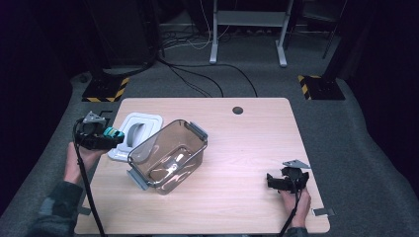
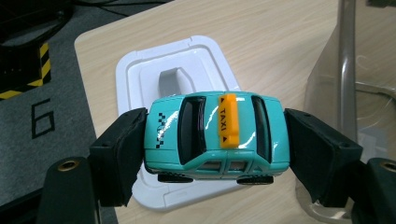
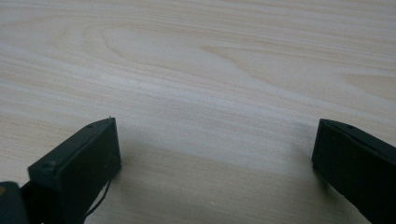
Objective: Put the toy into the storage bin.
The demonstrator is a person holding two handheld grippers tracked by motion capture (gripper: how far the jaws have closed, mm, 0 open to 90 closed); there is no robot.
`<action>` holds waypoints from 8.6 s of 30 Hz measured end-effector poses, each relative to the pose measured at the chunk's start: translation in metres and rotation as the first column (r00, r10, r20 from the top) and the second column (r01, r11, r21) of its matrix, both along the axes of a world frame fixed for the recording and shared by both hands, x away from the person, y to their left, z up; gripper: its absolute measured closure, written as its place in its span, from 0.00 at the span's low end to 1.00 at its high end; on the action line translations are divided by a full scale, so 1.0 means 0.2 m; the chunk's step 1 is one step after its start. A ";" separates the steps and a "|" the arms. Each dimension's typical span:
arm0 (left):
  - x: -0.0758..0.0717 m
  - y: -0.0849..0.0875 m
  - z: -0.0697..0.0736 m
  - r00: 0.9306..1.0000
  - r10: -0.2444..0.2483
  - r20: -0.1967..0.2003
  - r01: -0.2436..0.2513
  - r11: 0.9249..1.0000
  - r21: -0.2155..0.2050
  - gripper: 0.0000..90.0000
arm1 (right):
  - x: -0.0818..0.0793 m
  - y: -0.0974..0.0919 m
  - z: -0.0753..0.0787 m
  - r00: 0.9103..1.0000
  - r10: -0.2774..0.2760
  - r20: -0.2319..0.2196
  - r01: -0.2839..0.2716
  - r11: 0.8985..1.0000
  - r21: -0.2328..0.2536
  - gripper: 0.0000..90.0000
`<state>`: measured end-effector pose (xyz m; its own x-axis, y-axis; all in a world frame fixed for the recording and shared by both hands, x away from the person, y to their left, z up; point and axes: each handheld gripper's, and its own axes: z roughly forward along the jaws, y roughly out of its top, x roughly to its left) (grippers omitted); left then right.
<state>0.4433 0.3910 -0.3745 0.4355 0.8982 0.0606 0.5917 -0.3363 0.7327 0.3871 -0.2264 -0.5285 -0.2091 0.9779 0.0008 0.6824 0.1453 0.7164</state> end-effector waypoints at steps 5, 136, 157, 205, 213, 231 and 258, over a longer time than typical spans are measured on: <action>0.02 -0.04 0.06 1.000 -0.028 0.000 0.028 1.000 0.003 0.27 | 0.00 0.00 0.00 1.000 0.000 0.000 0.000 1.000 0.000 0.00; 0.36 -1.00 -0.11 0.926 -0.317 -0.207 0.342 0.934 0.100 0.27 | 0.00 0.00 0.00 1.000 0.001 0.000 -0.001 1.000 -0.001 0.01; 0.32 -1.07 -0.13 0.902 -0.362 -0.236 0.392 0.915 0.094 0.27 | 0.00 0.00 0.00 1.000 0.002 0.001 -0.002 1.000 -0.002 0.01; 0.25 -0.99 -0.02 0.916 -0.359 -0.178 0.374 0.925 0.060 0.14 | 0.00 0.00 0.00 1.000 0.001 0.000 -0.001 1.000 0.000 0.01; 0.25 -0.86 0.04 0.937 -0.316 -0.148 0.327 0.943 0.058 0.10 | 0.00 0.00 0.00 1.000 0.001 0.000 -0.001 1.000 0.000 0.01; 0.29 -0.49 0.15 0.981 -0.173 -0.088 0.175 0.985 0.011 0.06 | 0.00 0.00 0.00 1.000 0.000 0.000 0.000 1.000 0.000 0.01; 0.43 -0.08 -0.11 0.986 0.067 -0.150 -0.076 0.996 -0.054 0.01 | 0.00 0.00 0.00 1.000 0.002 0.000 -0.002 1.000 -0.001 0.01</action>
<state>0.5295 0.3747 -0.3957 0.3703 0.9274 -0.0536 0.7157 -0.2480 0.6529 0.3869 -0.2263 -0.5284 -0.2107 0.9775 0.0002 0.6818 0.1468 0.7167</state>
